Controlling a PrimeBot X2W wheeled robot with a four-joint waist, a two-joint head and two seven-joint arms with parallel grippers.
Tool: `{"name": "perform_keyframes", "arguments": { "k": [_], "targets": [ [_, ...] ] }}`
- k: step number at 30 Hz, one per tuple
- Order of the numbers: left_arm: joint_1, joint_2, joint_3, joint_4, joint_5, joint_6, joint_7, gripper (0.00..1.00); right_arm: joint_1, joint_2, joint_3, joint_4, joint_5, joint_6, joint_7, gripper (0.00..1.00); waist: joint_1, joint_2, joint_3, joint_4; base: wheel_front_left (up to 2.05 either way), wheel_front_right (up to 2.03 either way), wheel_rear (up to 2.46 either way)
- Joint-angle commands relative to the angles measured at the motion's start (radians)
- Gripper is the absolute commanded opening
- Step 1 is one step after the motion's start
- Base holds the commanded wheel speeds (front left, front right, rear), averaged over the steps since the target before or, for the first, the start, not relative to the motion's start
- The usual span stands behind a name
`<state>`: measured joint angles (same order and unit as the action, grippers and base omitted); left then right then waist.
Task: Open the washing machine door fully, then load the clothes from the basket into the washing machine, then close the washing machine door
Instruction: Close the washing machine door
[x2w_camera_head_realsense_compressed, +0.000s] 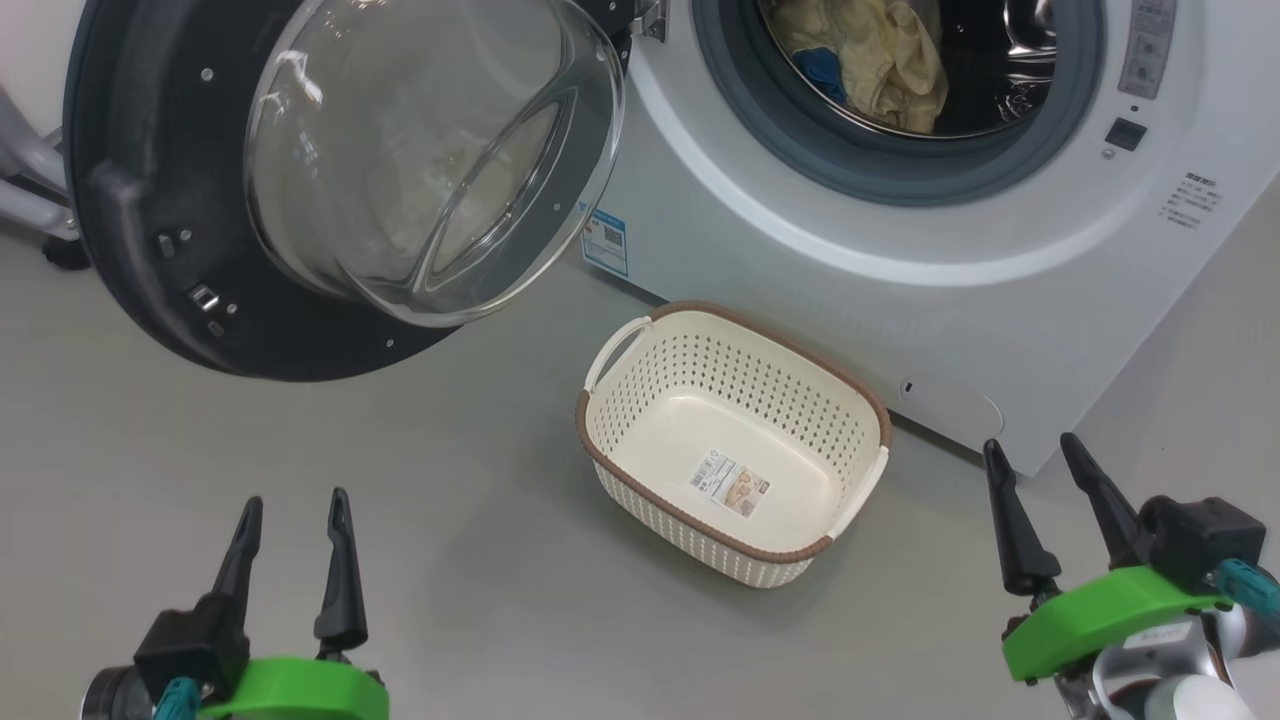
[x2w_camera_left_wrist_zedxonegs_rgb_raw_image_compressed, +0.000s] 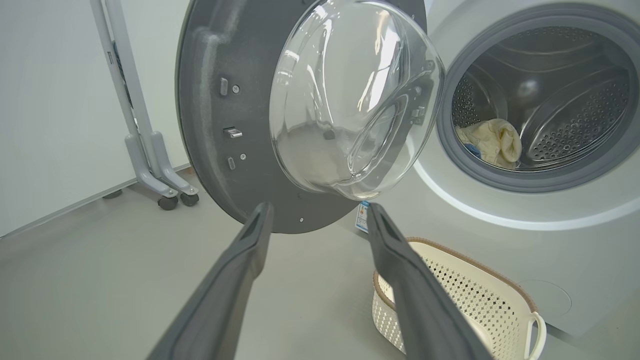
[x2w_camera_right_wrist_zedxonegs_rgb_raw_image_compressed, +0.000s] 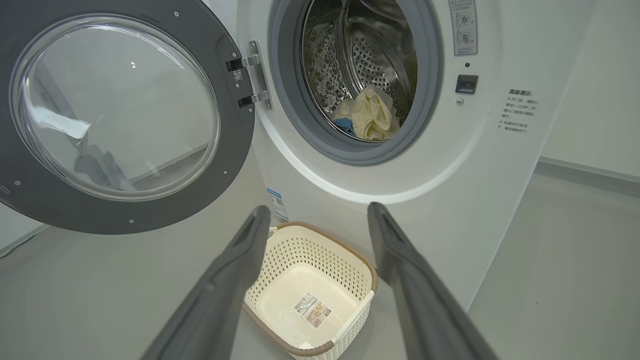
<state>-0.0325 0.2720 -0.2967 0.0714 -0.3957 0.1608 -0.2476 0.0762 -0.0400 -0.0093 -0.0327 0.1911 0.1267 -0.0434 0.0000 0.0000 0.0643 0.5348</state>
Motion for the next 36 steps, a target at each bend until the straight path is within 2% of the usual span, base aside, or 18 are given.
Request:
{"name": "perform_keyframes", "arguments": {
  "k": [1,12,13,14,15,16,21,24,29,36],
  "targets": [
    [-0.039,0.009,0.044,-0.024,0.013,0.007,-0.014,1.00,-0.043,-0.010,0.024,-0.037,-0.011,0.004,0.006,1.00,0.0000,0.0000,0.001,-0.001,0.00,0.00,0.00],
    [-0.041,-0.010,0.068,-0.036,0.008,-0.009,-0.014,1.00,-0.039,-0.010,0.035,-0.029,-0.008,0.004,0.003,1.00,0.0000,0.0000,-0.008,-0.010,0.00,0.00,0.00],
    [-0.042,-0.015,0.074,-0.040,-0.001,-0.015,-0.014,0.81,-0.039,-0.010,0.035,-0.029,-0.008,0.004,0.003,1.00,0.0000,0.0000,-0.009,-0.010,0.00,0.00,0.00],
    [-0.044,-0.023,0.079,-0.045,-0.017,-0.027,-0.014,0.42,-0.039,-0.010,0.035,-0.029,-0.008,0.004,0.003,1.00,0.0000,0.0000,-0.010,-0.010,0.00,0.00,0.00],
    [-0.049,-0.032,0.090,-0.058,-0.039,-0.041,-0.014,0.16,-0.038,-0.010,0.035,-0.029,-0.008,0.004,0.004,1.00,0.0000,0.0000,-0.011,-0.010,0.00,0.00,0.00],
    [-0.055,-0.037,0.103,-0.073,-0.054,-0.056,-0.014,0.00,-0.038,-0.010,0.034,-0.030,-0.009,0.004,0.004,1.00,0.0000,0.0000,-0.012,-0.010,0.00,0.00,0.00],
    [-0.101,-0.055,0.183,-0.144,-0.168,-0.148,-0.014,0.00,-0.037,-0.010,0.033,-0.033,-0.010,0.004,0.008,1.00,0.0000,0.0000,-0.015,-0.013,0.00,0.00,0.00],
    [-0.141,-0.043,0.233,-0.177,-0.237,-0.199,-0.014,0.00,-0.037,-0.010,0.036,-0.035,-0.007,0.004,0.006,1.00,0.0000,0.0000,-0.018,-0.020,0.00,0.00,0.00],
    [-0.236,-0.009,0.323,-0.209,-0.379,-0.235,0.019,0.00,-0.038,-0.010,0.040,-0.034,-0.003,0.004,0.006,1.00,0.0000,0.0000,-0.017,-0.034,0.00,0.00,0.00],
    [-0.395,0.080,0.438,-0.123,-0.663,-0.278,0.135,0.00,-0.046,-0.010,0.044,-0.040,-0.011,0.004,0.016,1.00,0.0000,0.0000,-0.003,-0.064,0.00,0.00,0.00]
  ]
}}
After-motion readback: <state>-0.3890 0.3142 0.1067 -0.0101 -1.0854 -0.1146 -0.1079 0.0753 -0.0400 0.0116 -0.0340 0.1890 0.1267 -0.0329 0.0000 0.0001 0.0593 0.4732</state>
